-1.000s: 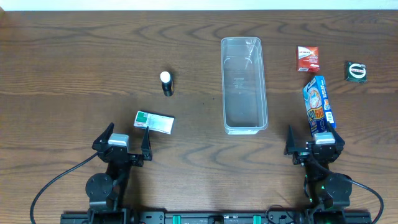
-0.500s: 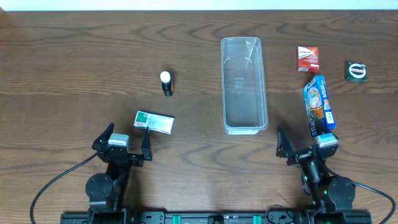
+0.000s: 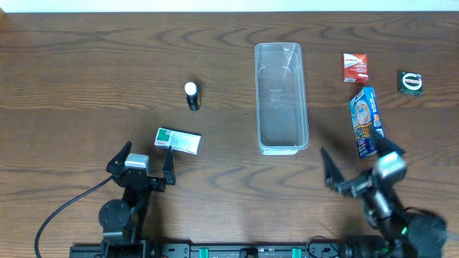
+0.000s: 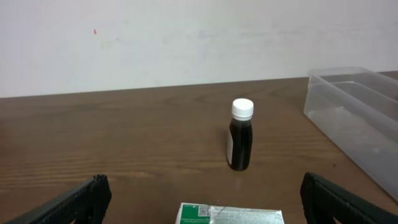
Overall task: Pack container
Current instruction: 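Lower the right gripper and grasp the blue KOOL FEVER box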
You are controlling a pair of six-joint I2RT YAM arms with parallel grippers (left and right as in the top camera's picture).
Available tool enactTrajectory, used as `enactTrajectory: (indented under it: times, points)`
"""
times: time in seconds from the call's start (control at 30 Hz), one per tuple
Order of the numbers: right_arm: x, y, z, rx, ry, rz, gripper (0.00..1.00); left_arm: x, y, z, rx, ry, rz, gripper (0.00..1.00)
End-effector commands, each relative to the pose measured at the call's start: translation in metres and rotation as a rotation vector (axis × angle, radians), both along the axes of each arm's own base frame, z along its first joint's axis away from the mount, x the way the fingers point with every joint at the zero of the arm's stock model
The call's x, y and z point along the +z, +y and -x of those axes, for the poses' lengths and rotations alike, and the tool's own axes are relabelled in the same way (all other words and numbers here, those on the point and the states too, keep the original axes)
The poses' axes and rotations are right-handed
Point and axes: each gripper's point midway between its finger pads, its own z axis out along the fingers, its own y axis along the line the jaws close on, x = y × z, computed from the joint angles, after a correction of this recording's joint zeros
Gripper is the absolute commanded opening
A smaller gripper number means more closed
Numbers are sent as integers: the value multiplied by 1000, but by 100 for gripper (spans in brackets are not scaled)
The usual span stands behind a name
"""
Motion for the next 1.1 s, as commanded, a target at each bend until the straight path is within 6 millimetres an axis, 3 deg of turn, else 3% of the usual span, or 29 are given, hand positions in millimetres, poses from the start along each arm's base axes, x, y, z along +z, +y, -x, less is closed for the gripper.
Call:
enactTrajectory:
  times: [0.0,0.1,0.2,0.37,0.5,0.77,0.93,1.07]
  points:
    - [31,-49,-29,-279,74,140,99,-16,1,0,3,44,-5,98]
    - [36,-84,-56,-420,267,160,99,-16,1,0,3,44,-5,98]
    - [24,-110,-81,-461,484,153,99,-16,1,0,3,44,-5,98]
    - [0,-129,-113,-401,750,84,99,-16,1,0,3,44,-5,98]
    - [-16,-128,-132,-345,834,48,99,-16,1,0,3,44,-5,98]
    - [-51,-134,-146,-340,934,45,99,-16,1,0,3,44,-5,98]
    - [-85,-160,-143,-465,1042,103,99,-16,1,0,3,44,-5,98]
    - [-115,-161,-143,-457,1135,104,99,-16,1,0,3,44,-5,98]
